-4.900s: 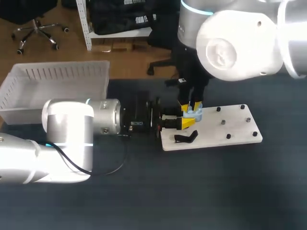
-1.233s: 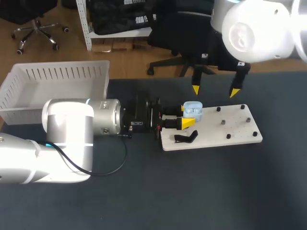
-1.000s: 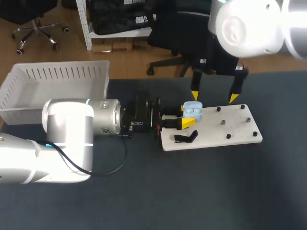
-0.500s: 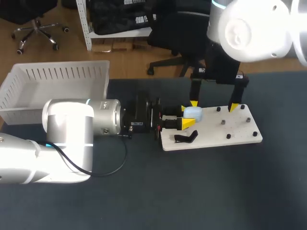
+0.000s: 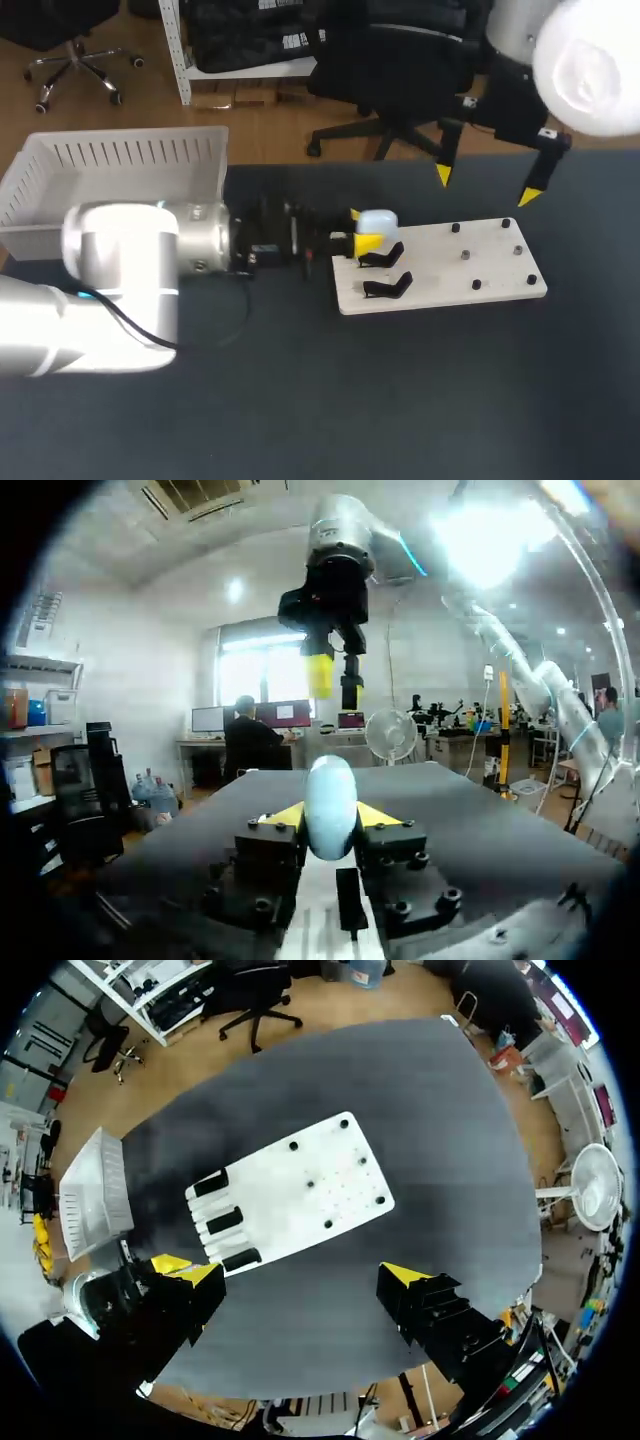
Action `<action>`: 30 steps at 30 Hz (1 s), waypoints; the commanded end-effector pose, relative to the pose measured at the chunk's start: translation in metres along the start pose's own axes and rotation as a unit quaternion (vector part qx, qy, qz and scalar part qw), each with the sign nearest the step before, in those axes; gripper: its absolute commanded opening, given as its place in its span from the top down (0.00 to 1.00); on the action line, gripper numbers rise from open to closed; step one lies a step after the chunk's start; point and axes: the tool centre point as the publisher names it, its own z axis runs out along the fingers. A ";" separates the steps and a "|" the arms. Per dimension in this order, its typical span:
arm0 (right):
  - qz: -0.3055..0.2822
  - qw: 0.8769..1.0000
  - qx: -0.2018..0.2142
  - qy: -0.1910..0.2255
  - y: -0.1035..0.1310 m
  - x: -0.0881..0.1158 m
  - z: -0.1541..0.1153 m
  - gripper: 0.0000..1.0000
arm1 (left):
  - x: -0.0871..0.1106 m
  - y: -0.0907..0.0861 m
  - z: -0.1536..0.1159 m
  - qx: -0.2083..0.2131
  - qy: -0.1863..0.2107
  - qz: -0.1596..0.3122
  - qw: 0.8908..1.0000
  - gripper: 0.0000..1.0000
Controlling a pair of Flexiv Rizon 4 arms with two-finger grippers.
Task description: Pick up each earbud case from the left stands, insert the matching earbuds, close the lid, and place the case in the box.
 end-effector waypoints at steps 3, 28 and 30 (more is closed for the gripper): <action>0.002 0.998 -0.015 -0.055 -0.010 0.007 0.000 0.00 | -0.026 0.028 -0.111 -0.158 0.048 0.021 0.986 1.00; 0.002 0.998 -0.015 -0.055 -0.010 0.007 0.000 0.00 | -0.021 0.182 -0.310 -0.502 0.118 -0.037 0.856 1.00; 0.002 0.998 -0.015 -0.055 -0.010 0.007 0.000 0.00 | -0.020 0.188 -0.309 -0.500 0.119 -0.038 0.857 0.74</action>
